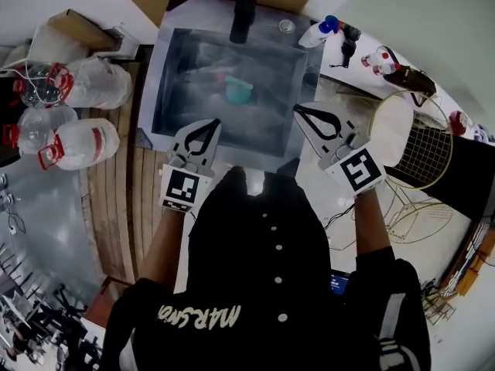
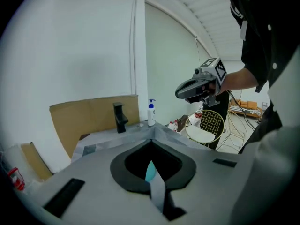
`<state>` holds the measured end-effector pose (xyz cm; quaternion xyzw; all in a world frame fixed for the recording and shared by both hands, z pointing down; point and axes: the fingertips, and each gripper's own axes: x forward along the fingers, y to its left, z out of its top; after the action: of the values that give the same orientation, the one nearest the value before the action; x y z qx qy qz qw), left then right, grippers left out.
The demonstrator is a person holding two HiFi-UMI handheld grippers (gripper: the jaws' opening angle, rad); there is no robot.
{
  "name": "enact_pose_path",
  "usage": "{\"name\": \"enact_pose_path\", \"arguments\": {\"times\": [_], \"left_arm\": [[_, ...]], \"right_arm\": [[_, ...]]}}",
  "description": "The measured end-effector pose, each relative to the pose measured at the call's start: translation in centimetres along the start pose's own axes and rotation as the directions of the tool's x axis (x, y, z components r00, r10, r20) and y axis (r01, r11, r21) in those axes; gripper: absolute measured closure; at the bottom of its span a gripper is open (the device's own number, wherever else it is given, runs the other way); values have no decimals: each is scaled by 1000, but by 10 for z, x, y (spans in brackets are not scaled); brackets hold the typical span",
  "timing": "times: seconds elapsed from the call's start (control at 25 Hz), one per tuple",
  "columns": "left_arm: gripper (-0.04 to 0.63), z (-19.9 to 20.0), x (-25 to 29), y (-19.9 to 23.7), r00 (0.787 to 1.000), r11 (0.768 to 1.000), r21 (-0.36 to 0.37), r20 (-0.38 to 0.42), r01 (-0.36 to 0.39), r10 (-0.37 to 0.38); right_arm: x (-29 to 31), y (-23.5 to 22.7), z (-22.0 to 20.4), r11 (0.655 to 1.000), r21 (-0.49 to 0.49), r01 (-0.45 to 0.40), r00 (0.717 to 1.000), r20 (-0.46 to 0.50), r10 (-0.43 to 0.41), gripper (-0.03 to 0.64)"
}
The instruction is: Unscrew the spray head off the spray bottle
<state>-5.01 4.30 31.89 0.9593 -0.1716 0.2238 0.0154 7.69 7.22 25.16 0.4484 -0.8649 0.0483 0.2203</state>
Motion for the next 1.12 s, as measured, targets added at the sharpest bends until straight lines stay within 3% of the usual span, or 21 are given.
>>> {"name": "enact_pose_path", "arguments": {"times": [0.12, 0.24, 0.4, 0.44, 0.48, 0.68, 0.84, 0.92, 1.12], "left_arm": [[571, -14, 28, 3, 998, 1000, 8, -49, 31, -30], [571, -34, 55, 11, 990, 996, 82, -141, 39, -27], [563, -58, 85, 18, 976, 998, 45, -212, 54, -43], [485, -67, 91, 17, 970, 998, 24, -239, 58, -51], [383, -76, 97, 17, 962, 998, 6, -269, 57, -53], [256, -119, 122, 23, 923, 999, -44, -384, 9, -25], [226, -146, 145, 22, 886, 995, -102, -461, 2, -49], [221, -155, 154, 27, 873, 992, -125, -484, -9, -53], [216, -168, 172, 35, 866, 987, -154, -485, 49, -118]], "right_arm": [[31, -2, -18, 986, -100, -132, 987, -101, 122, 600], [62, -4, -30, 958, -138, -250, 964, -132, 233, 598], [102, -8, -44, 926, -80, -369, 922, -154, 354, 520], [112, -8, -47, 920, -54, -388, 913, -159, 375, 486], [123, -8, -50, 916, -32, -399, 907, -163, 389, 467], [175, -2, -73, 909, 19, -417, 890, -193, 412, 420], [199, 13, -99, 893, 0, -450, 863, -256, 436, 411], [209, 15, -108, 895, -29, -445, 863, -281, 420, 408], [223, 19, -120, 892, -66, -448, 859, -310, 408, 422]]}}
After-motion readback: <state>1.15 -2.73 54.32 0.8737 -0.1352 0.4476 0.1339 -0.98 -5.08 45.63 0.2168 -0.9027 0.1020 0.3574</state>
